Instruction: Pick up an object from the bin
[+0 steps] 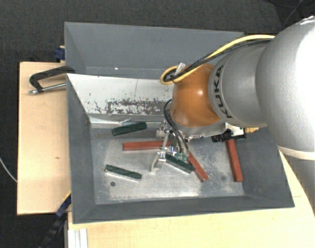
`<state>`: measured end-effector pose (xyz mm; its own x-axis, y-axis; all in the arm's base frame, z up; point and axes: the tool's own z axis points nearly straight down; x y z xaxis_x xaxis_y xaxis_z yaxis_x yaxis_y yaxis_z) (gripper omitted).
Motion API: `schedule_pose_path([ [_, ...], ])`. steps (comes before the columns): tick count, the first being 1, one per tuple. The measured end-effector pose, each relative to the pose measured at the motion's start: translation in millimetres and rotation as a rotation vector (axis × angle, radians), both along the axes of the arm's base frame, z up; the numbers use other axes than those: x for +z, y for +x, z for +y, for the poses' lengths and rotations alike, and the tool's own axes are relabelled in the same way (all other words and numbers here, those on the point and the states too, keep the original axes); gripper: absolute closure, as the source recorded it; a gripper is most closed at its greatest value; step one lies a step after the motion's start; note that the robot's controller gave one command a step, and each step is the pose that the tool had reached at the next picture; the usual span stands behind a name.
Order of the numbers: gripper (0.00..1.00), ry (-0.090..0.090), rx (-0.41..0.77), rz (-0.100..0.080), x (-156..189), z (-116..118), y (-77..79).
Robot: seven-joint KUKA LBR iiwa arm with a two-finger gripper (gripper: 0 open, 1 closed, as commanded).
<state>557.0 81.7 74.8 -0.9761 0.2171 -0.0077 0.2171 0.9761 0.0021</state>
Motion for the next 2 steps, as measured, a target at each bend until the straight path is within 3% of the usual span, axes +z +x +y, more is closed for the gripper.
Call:
schedule_pose_path([
  [1,1.0,0.004,-0.005,0.01,4.3,1.4,1.5],
  [2,1.0,0.004,-0.005,0.01,4.4,1.4,1.6],
])
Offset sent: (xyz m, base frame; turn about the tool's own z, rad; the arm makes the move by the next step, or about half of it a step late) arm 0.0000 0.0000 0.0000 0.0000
